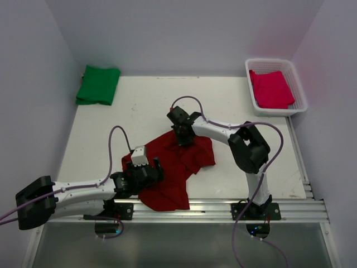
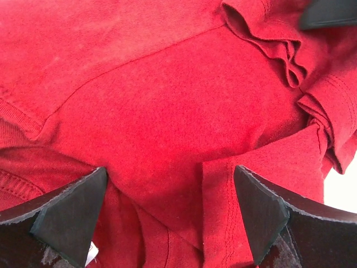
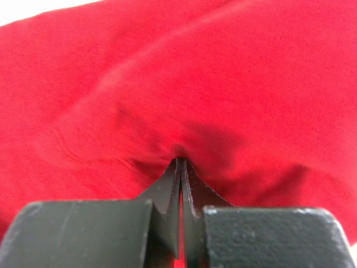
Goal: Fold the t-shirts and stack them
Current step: Flatten out the tshirt
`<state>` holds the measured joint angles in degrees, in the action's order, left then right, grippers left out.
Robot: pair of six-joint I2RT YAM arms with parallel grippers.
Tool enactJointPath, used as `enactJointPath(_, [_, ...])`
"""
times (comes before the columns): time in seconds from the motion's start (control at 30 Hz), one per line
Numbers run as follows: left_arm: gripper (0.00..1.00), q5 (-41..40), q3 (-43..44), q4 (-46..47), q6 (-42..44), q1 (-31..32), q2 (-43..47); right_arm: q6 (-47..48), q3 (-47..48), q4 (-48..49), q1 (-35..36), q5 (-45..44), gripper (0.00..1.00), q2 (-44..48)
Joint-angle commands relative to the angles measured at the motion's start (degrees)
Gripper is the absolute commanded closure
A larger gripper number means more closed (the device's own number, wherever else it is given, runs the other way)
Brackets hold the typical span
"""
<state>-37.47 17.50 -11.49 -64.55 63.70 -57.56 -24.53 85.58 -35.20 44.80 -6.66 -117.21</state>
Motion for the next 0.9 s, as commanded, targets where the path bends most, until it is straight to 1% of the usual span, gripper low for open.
enactJointPath(0.0, [0.00,-0.2,-0.6,-3.9,-2.8,-0.2,0.7,0.6,-1.2,-2.7,-0.3,-7.9,1.00,8.1])
enactJointPath(0.1, [0.00,-0.5,-0.4,-5.4,-3.1,-0.2,1.4,0.0,-3.6,-3.9,-1.0,-11.7,1.00,12.2])
enactJointPath(0.13, [0.00,-0.7,-0.4,-5.9,-3.3,-0.2,1.9,-0.2,-4.1,-4.2,-1.3,-14.3,1.00,14.5])
enactJointPath(0.23, [0.00,-1.4,-0.2,-7.2,-3.5,-0.2,2.8,-0.5,-5.3,-6.0,-2.4,-17.3,1.00,17.9])
enactJointPath(0.27, [0.00,-1.5,-0.1,-7.5,-3.5,-0.2,3.1,-0.3,-5.9,-6.2,-2.7,-16.8,1.00,18.5])
enactJointPath(0.33, [0.00,-1.8,-0.1,-8.1,-3.6,-0.2,3.6,0.9,-6.2,-5.1,-3.1,-13.1,1.00,20.1])
enactJointPath(0.37, [0.00,-1.9,-0.1,-8.1,-3.7,-0.2,3.7,2.1,-6.6,-4.3,-3.0,-6.2,1.00,20.4])
enactJointPath(0.43, [0.00,-2.1,-0.1,-7.9,-3.7,-0.2,3.9,2.9,-7.0,-0.5,-3.0,0.2,0.96,21.0])
enactJointPath(0.47, [0.00,-2.2,0.0,-7.8,-3.7,-0.2,3.9,3.0,-7.4,2.1,-3.0,6.4,0.93,20.8])
enactJointPath(0.53, [0.00,-2.1,0.3,-8.0,-3.7,-0.2,3.8,2.4,-7.0,3.6,-2.9,10.0,0.92,19.6])
enactJointPath(0.63, [0.00,-2.2,1.0,-8.6,-3.6,-0.2,3.8,2.2,-4.6,2.9,-2.8,13.5,0.88,14.8])
enactJointPath(0.67, [0.00,-2.3,1.2,-8.8,-3.6,-0.2,3.9,2.2,-3.9,3.0,-2.7,14.1,0.86,13.9])
enactJointPath(0.7, [0.00,-2.5,1.3,-8.9,-3.6,-0.2,4.2,2.2,-3.7,3.1,-2.4,14.6,0.76,12.1])
enactJointPath(0.73, [0.00,-2.7,1.5,-9.5,-3.6,-0.2,4.6,2.1,-3.5,3.1,-2.2,14.4,0.68,11.5])
enactJointPath(0.83, [0.00,-3.2,1.6,-10.7,-4.2,-0.2,5.8,1.7,-3.1,3.5,-1.4,14.2,0.54,9.3])
enactJointPath(0.87, [0.00,-3.3,1.5,-10.9,-4.3,-0.2,6.1,1.3,-3.1,3.8,-1.3,14.1,0.52,8.8])
